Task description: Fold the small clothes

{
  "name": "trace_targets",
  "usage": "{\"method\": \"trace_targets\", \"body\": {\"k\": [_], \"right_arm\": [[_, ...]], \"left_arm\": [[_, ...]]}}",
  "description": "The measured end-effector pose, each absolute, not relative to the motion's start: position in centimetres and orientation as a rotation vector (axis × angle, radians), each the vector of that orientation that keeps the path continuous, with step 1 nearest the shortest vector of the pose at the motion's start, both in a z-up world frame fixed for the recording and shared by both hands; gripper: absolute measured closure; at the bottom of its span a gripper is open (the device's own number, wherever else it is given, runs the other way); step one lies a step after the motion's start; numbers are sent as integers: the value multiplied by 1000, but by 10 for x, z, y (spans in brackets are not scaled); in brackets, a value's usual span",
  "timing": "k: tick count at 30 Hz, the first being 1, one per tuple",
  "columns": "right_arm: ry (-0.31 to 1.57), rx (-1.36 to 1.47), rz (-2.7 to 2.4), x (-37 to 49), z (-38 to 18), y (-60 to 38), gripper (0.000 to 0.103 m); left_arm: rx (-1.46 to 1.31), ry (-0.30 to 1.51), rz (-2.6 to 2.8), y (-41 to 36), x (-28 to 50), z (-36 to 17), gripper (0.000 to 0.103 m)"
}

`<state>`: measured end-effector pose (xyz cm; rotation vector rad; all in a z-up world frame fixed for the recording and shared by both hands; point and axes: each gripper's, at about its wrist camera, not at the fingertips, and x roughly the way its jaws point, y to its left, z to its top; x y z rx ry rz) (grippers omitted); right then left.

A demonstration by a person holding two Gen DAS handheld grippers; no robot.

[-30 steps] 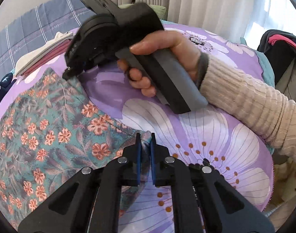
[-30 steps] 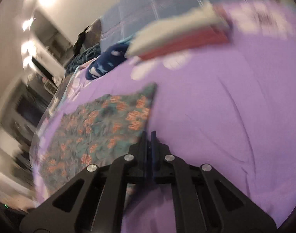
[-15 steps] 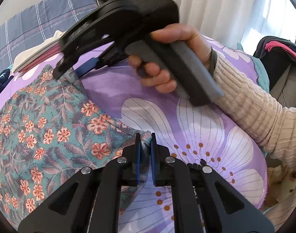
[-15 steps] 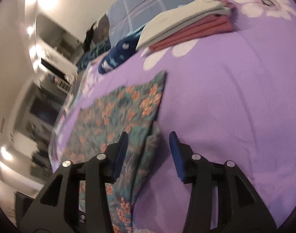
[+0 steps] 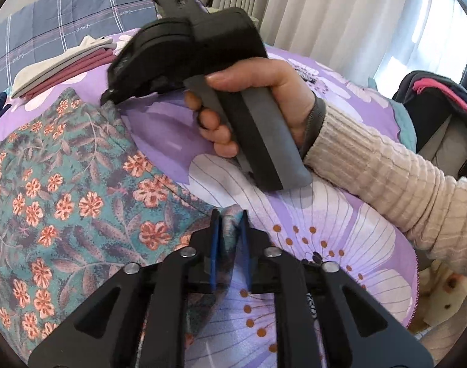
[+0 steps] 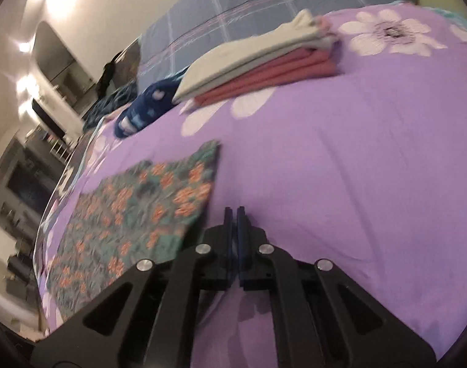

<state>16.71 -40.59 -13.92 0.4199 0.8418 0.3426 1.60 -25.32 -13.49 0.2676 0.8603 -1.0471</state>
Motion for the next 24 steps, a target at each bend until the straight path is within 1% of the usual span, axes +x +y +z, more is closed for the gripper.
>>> {"method": "trace_targets", "body": {"k": [1, 2, 3, 6, 7, 12, 14, 16, 19, 21, 24], "right_arm": [[849, 441, 337, 167, -140, -411, 99], [854, 461, 325, 165, -138, -415, 99], [853, 473, 298, 160, -133, -420, 95], [814, 424, 243, 134, -115, -427, 75], [804, 400, 236, 126, -110, -425, 75], [760, 249, 231, 79, -80, -400, 74], [730, 166, 259, 60, -64, -375, 70], [694, 76, 314, 41, -49, -340, 63], [653, -29, 439, 22, -34, -286, 56], [643, -75, 527, 10, -31, -248, 53], [667, -153, 673, -8, -42, -178, 53]], "left_arm": [[257, 857, -1042, -250, 15, -133, 78], [241, 846, -1032, -245, 12, -129, 76], [234, 838, -1029, -240, 9, -125, 75], [193, 794, -1009, -212, -1, -109, 68], [172, 774, -989, -195, -4, -102, 66], [80, 717, -820, -114, -13, -81, 65], [32, 706, -707, -69, -17, -77, 65], [-9, 696, -605, -29, -22, -74, 65], [-54, 671, -430, 34, -33, -71, 65], [-91, 663, -324, 74, -40, -72, 65], [-172, 646, -182, 137, -54, -74, 65]]}}
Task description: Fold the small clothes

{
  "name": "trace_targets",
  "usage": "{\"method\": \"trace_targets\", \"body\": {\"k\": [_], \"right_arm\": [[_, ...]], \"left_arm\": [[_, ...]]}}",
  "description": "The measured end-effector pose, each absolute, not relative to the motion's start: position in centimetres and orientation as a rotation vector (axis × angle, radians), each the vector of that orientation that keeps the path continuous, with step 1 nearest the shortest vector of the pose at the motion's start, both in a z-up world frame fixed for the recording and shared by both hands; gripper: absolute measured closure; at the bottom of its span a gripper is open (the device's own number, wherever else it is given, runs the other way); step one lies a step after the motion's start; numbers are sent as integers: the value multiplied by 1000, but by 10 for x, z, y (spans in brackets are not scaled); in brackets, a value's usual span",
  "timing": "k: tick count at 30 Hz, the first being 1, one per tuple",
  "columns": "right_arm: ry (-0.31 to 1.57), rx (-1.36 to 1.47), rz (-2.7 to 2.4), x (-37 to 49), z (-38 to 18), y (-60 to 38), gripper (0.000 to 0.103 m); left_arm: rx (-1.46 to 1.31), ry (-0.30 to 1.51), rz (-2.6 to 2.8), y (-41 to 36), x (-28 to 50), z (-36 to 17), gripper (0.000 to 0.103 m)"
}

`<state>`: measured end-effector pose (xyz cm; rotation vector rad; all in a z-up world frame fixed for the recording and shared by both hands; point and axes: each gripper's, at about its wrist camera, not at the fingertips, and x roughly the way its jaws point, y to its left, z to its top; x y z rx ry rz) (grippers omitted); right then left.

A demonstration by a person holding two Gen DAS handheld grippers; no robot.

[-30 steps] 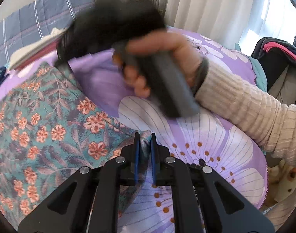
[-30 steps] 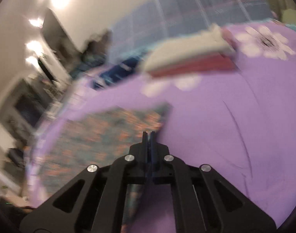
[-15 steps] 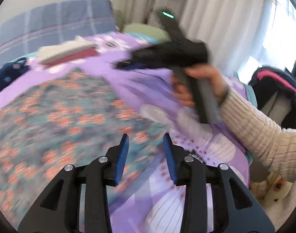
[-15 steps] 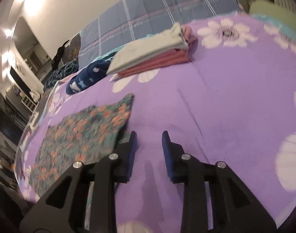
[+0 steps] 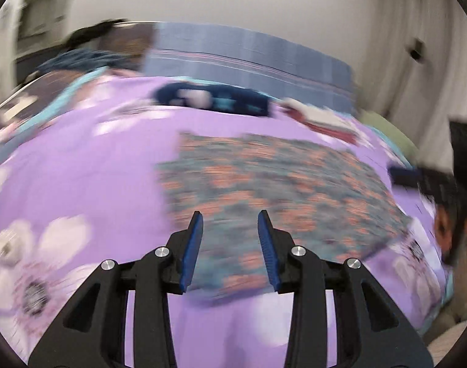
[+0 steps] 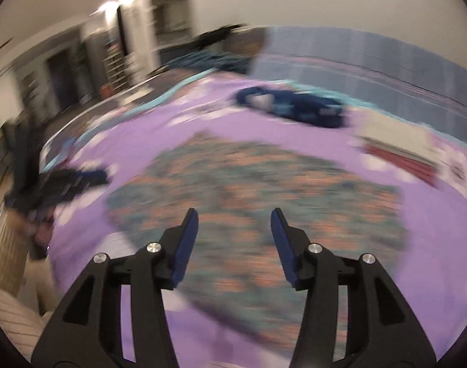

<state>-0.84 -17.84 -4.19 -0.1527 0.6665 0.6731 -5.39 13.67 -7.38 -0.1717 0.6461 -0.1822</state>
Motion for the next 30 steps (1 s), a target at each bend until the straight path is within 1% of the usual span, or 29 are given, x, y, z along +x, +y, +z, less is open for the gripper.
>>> {"method": "trace_targets", "body": {"k": [5, 8, 13, 20, 21, 22, 23, 24, 30], "right_arm": [[644, -405, 826, -54, -82, -58, 53], [613, -540, 804, -69, -104, -10, 53], [564, -724, 723, -80, -133, 32, 53], [441, -884, 602, -78, -148, 74, 52], [425, -903, 591, -77, -150, 78, 54], [416, -913, 586, -77, -152, 81, 61], [413, -925, 584, -75, -153, 85, 71], [420, -936, 581, -73, -155, 89, 97], [399, -881, 586, -81, -141, 85, 97]], "left_arm": [[-220, 623, -116, 181, -66, -77, 65], [-256, 640, -117, 201, -64, -87, 65], [-312, 666, -125, 220, -49, -106, 65], [-368, 684, -187, 233, -27, -120, 65], [-365, 687, -198, 233, -24, -121, 65], [-359, 689, -210, 232, -21, -120, 64], [-349, 695, -218, 231, -15, -121, 62], [-343, 701, -218, 231, -12, -122, 62], [-343, 741, -281, 226, 12, -125, 62]]}}
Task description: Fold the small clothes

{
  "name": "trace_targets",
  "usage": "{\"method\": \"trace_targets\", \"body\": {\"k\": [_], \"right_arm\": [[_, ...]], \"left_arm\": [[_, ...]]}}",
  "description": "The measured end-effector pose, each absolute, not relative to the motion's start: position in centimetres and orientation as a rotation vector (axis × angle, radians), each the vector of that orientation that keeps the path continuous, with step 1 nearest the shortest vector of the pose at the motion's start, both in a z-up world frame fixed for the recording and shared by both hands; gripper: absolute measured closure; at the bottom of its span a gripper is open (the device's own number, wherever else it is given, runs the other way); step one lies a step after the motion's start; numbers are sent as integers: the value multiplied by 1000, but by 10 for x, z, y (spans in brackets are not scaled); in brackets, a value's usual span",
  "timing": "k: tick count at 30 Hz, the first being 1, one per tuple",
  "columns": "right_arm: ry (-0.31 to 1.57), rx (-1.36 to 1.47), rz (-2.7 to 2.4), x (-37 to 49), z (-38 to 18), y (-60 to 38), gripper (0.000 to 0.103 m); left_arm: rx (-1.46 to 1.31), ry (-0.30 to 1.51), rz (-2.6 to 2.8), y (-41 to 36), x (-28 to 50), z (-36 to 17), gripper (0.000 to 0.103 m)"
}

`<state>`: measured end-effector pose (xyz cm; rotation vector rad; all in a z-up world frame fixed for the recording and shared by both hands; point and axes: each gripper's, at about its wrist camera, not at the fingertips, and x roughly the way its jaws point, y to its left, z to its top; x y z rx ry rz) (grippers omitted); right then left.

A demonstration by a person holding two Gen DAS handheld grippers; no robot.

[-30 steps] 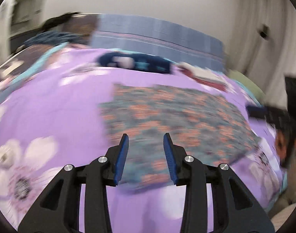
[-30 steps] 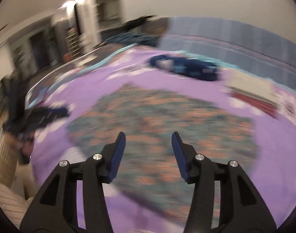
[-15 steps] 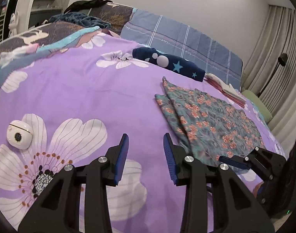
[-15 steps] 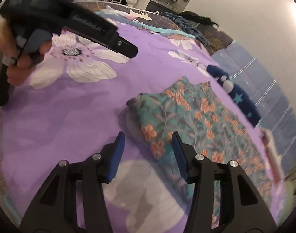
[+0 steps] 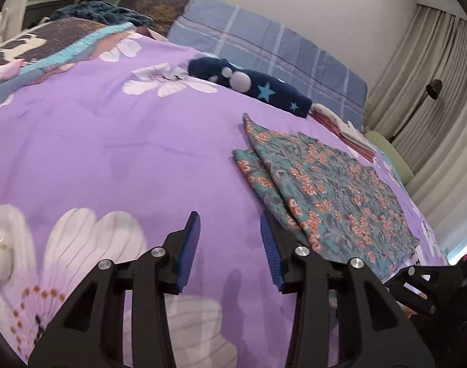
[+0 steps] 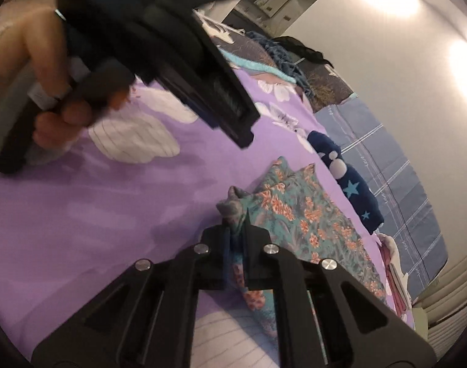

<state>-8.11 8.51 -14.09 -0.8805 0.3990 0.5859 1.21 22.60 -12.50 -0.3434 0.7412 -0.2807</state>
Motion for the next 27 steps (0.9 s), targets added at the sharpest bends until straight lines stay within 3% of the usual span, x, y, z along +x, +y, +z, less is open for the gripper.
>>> {"method": "trace_targets", "body": {"k": [3, 7, 10, 11, 12, 13, 18, 23, 27], "right_arm": [[462, -885, 616, -72, -149, 86, 97], [432, -909, 596, -76, -150, 91, 97], [456, -880, 605, -72, -147, 90, 97], [461, -872, 606, -71, -146, 89, 97], [464, -866, 606, -70, -145, 89, 97], [466, -856, 605, -69, -143, 89, 97], [459, -755, 602, -62, -119, 85, 97], [569, -769, 634, -58, -146, 90, 97], [552, -771, 631, -64, -146, 90, 97]], "left_arm": [[-341, 778, -348, 217, 36, -125, 61], [-366, 846, -456, 200, 74, -130, 50], [-396, 897, -485, 191, 103, -141, 50], [-403, 888, -483, 189, 111, -141, 55], [-407, 883, -473, 188, 118, -141, 67], [-422, 889, -464, 188, 127, -140, 99], [-465, 749, -462, 194, 125, -109, 101], [-419, 864, -370, 196, 128, -150, 100], [-593, 807, -392, 226, 126, -147, 100]]}}
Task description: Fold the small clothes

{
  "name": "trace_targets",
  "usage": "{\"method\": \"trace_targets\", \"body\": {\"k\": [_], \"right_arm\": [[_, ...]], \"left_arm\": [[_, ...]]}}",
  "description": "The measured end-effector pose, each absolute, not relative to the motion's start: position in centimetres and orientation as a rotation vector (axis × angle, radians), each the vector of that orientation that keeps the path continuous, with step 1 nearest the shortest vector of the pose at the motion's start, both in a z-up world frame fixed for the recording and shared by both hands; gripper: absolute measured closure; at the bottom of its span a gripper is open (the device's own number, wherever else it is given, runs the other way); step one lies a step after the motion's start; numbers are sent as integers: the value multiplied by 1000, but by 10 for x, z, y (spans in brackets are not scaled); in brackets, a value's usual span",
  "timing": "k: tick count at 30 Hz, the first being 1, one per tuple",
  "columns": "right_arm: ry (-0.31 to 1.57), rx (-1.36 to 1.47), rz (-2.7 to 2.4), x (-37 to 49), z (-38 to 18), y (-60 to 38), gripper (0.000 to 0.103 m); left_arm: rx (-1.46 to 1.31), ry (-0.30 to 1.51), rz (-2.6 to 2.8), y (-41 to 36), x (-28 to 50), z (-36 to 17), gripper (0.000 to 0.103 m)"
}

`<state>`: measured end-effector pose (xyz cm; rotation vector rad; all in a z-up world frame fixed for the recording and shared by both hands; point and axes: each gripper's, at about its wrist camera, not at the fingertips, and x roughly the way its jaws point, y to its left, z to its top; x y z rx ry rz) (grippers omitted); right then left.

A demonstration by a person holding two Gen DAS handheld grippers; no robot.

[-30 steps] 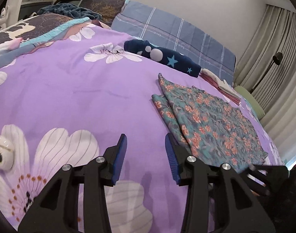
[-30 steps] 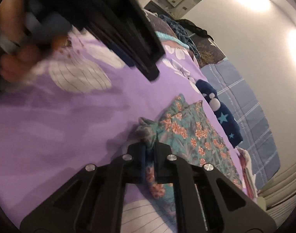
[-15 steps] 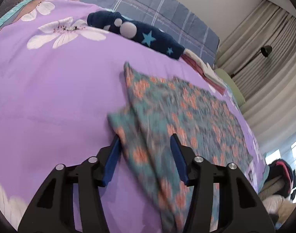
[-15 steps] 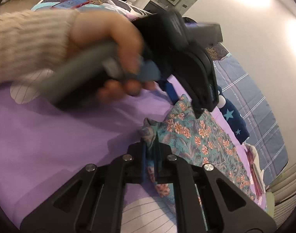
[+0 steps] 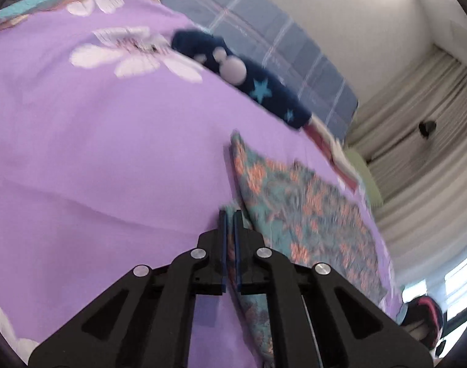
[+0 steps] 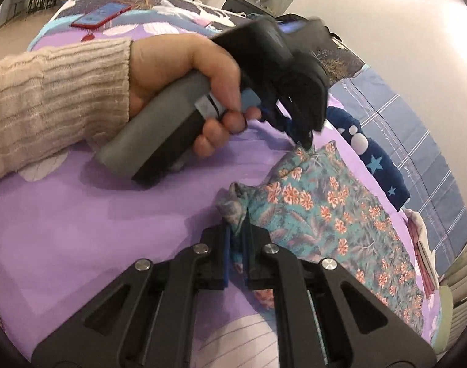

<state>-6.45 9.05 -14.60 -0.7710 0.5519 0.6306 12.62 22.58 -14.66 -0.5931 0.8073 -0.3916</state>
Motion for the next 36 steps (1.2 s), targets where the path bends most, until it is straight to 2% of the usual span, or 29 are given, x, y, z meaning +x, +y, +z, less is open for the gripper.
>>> {"method": "trace_targets", "body": {"k": [3, 4, 6, 7, 9, 12, 13, 14, 18, 22, 24, 29, 31, 33, 36], "right_arm": [[570, -733, 645, -60, -141, 87, 97], [569, -733, 645, -60, -141, 86, 97], [573, -740, 643, -58, -145, 87, 97], [572, -743, 641, -60, -146, 88, 97], [568, -744, 639, -59, -146, 88, 97], [577, -730, 644, -56, -145, 87, 97], [578, -726, 642, -56, -145, 88, 96], [576, -723, 640, -57, -144, 89, 96], [577, -718, 630, -55, -144, 90, 96], [600, -688, 642, -51, -146, 87, 96], [596, -689, 637, -52, -145, 87, 96], [597, -687, 630, -53, -146, 85, 86], [601, -669, 625, -54, -144, 81, 72], [606, -655, 615, -53, -141, 77, 62], [626, -655, 603, -53, -142, 71, 58]], "left_arm": [[-598, 794, -415, 227, 123, -141, 100], [-597, 804, -434, 225, 124, -141, 95], [-603, 848, -480, 219, 126, -146, 65], [-624, 875, -517, 217, 126, -150, 47], [-617, 884, -560, 209, 128, -150, 44], [-581, 901, -563, 200, 134, -149, 46], [-549, 909, -555, 193, 139, -147, 74], [-519, 930, -555, 187, 146, -148, 96], [-425, 888, -508, 179, 154, -149, 97], [-532, 885, -519, 195, 155, -159, 97], [-489, 873, -500, 190, 151, -156, 96], [-439, 873, -480, 182, 152, -153, 93], [-444, 879, -479, 184, 152, -153, 92], [-444, 882, -479, 185, 152, -153, 90], [-443, 882, -484, 187, 149, -151, 84]]}}
